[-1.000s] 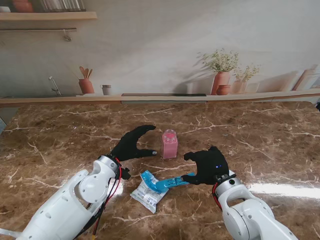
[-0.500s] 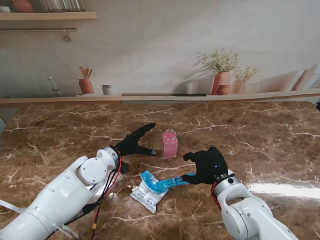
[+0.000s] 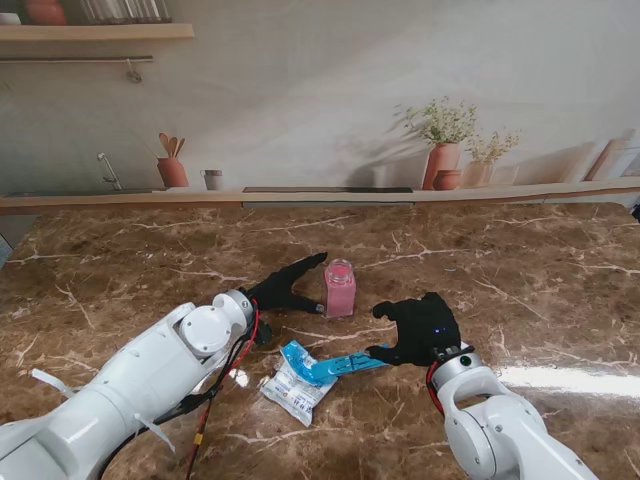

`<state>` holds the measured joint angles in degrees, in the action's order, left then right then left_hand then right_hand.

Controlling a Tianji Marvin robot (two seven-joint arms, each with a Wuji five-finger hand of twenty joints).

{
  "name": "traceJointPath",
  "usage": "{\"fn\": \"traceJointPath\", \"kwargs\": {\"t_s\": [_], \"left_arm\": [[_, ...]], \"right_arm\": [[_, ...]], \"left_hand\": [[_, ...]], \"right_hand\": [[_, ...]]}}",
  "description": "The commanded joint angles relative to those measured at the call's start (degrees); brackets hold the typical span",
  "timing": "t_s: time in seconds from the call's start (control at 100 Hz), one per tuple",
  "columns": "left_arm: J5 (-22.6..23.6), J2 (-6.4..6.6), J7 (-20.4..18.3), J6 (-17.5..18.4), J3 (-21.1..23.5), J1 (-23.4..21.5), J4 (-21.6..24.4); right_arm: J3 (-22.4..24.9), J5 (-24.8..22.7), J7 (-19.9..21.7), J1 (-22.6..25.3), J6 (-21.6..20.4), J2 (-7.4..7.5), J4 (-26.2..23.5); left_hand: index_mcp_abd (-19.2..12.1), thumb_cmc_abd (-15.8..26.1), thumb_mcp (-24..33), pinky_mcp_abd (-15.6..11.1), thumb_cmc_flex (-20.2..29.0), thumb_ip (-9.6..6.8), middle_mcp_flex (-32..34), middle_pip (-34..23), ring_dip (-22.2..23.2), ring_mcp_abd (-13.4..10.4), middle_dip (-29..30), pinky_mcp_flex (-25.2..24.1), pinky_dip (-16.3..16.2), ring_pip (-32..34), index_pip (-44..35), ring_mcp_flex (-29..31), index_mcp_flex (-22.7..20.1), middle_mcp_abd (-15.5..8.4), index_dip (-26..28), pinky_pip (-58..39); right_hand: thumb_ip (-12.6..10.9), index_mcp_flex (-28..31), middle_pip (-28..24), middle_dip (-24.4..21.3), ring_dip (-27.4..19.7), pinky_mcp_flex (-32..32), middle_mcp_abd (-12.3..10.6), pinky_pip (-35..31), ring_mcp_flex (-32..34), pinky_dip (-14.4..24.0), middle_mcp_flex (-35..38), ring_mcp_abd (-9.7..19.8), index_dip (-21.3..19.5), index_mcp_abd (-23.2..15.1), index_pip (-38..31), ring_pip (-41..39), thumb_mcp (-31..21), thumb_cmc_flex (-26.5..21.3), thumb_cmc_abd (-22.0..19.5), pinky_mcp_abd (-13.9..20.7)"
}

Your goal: Fill the seasoning bottle

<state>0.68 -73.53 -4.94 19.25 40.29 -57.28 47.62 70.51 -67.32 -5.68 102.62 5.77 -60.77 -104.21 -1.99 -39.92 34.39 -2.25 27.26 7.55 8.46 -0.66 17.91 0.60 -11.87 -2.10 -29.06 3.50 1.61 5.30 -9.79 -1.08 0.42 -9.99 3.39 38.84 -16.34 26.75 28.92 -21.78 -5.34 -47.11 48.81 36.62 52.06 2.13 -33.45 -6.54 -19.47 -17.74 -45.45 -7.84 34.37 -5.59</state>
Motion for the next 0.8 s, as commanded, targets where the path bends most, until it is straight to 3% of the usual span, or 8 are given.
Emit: {"fn": "traceJointPath", "kwargs": {"t_s": [0.0,0.19,0.49,0.52,0.79], "left_arm": [[-0.5,-1.16,-0.3,0.3,-0.4,0.9,-0.8],[-1.9,-3.30,-0.7,2.0,-1.9,3.2,-5.7],[-4.8,-7.95,-3.2,6.3,-3.2,6.4,-15.7],[-5.3,-8.45,-3.7,6.7,-3.1,6.6,-16.6],[-4.9,-11.81,-5.0,9.1,-2.7,8.5,-23.1]], "right_arm": [[0.5,0.3,0.6,0.7,0.5,-0.13,-0.1],[1.5,1.8,-0.6,1.6,1.8,-0.54,-0.6],[2.4,2.0,-1.4,2.3,2.9,-0.72,-0.7],[2.5,1.9,-1.3,2.3,3.0,-0.72,-0.7],[2.5,2.1,-1.4,2.3,3.7,-0.78,-0.5]], "left_hand": [[-1.2,-2.3,0.9,-2.7,-1.2,1.05,-1.7,0.5,-0.3,-3.1,-0.1,-0.5,-1.1,-1.5,0.9,-2.5,1.9,-2.0,-0.6,1.6],[-1.2,-2.7,1.7,-2.5,-1.5,1.28,-1.6,0.0,0.8,-3.1,-2.1,-0.6,-1.9,-1.2,0.2,-2.5,1.9,-1.9,0.7,1.4],[-3.6,-4.1,3.1,-1.1,-1.3,1.55,-1.6,-0.7,1.7,-1.8,-4.7,-0.8,-2.3,-1.0,-0.7,-2.7,1.7,-1.2,3.9,1.6],[-4.2,-3.8,2.9,-0.8,-0.6,1.74,-1.6,-0.5,2.0,-1.5,-5.5,-0.8,-2.4,-1.2,-0.7,-2.7,1.9,-1.0,7.2,1.8],[-6.1,-3.6,2.5,2.8,0.3,1.41,-1.7,-0.6,3.9,1.8,-5.8,-1.5,-4.5,-0.5,-2.3,-3.1,2.0,-0.1,15.4,0.8]], "right_hand": [[-1.8,-0.3,0.2,0.4,-0.5,0.4,0.3,-0.5,-0.7,-0.6,-0.4,-0.3,0.7,0.7,-0.6,-0.1,-0.5,-0.1,0.1,-0.5],[-1.9,-1.3,1.4,-0.4,-1.0,0.5,0.8,-0.1,-1.6,-0.8,-2.0,-0.6,0.9,1.1,0.0,0.6,-0.5,0.6,-1.0,-0.3],[-2.0,-0.6,0.6,-0.3,-1.0,0.8,0.8,-0.2,-1.7,-0.8,-1.3,-0.8,0.8,1.1,-0.5,0.4,-0.6,-0.1,-0.4,-0.5],[-2.0,-0.7,0.6,-0.3,-1.0,0.8,0.8,-0.3,-1.6,-0.7,-1.3,-0.7,0.8,1.2,-0.5,0.3,-0.5,-0.2,-0.4,-0.5],[-2.0,-0.3,0.0,0.0,-0.7,0.9,0.9,-0.4,-1.5,-0.6,-0.9,-0.9,0.7,1.1,-0.7,-0.1,-0.4,-0.4,-0.4,-0.6]]}}
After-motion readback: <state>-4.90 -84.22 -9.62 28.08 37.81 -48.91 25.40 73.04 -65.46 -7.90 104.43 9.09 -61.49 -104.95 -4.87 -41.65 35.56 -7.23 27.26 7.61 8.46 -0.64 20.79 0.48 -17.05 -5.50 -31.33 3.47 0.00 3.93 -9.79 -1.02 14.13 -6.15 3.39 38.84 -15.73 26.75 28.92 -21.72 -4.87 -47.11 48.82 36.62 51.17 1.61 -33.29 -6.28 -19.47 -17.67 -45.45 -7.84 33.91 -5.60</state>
